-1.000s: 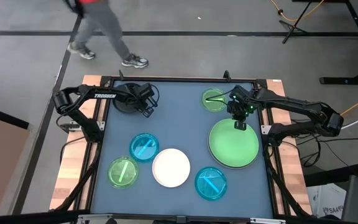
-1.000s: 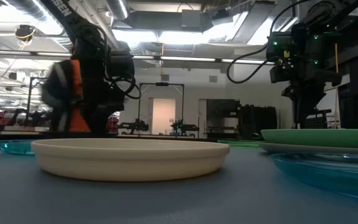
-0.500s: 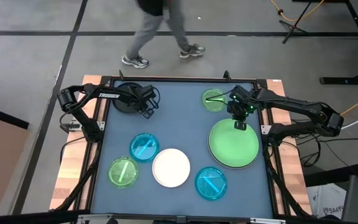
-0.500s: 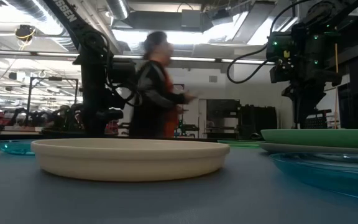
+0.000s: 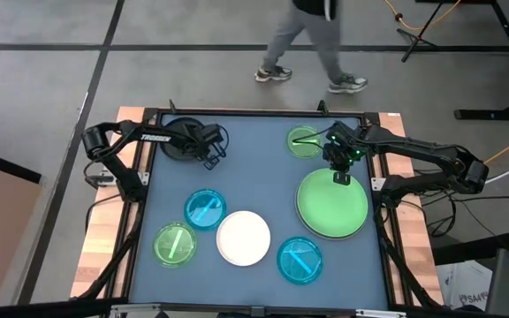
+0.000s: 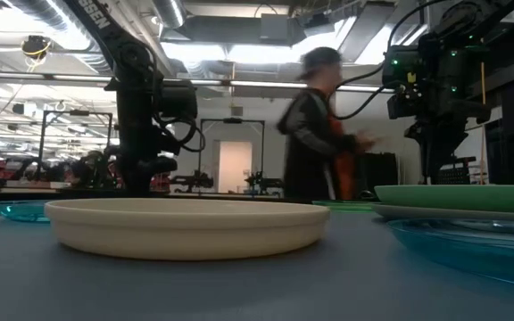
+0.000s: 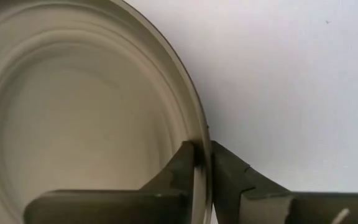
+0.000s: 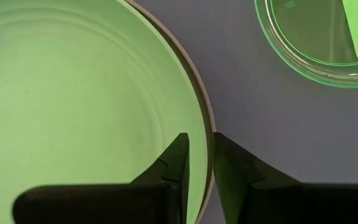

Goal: Stack plastic plates
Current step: Stack the black plate on top of the light green plate

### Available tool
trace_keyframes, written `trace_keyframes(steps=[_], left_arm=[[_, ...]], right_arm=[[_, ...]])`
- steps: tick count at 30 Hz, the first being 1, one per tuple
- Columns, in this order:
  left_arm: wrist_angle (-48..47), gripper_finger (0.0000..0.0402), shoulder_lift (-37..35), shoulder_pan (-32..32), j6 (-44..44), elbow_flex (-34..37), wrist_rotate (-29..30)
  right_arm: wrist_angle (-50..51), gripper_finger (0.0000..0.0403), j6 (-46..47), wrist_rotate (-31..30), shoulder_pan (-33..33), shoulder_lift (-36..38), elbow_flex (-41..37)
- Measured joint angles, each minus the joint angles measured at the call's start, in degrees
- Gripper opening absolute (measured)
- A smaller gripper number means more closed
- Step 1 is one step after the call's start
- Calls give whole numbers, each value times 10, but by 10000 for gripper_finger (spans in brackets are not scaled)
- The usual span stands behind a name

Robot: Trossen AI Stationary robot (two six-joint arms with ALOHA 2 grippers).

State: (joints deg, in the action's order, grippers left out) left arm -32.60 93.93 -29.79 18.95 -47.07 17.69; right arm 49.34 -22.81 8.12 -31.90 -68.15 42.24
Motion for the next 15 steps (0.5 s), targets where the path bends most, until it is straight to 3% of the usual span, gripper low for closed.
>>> trace_keyframes(steps=[9,15], left_arm=[[2,21,2,41,-3,1,20],[10,21,2,83,-2,1,18]], right_arm=[[-5,60,5,0,0,0,0],[-55,60,65,0,0,0,0]])
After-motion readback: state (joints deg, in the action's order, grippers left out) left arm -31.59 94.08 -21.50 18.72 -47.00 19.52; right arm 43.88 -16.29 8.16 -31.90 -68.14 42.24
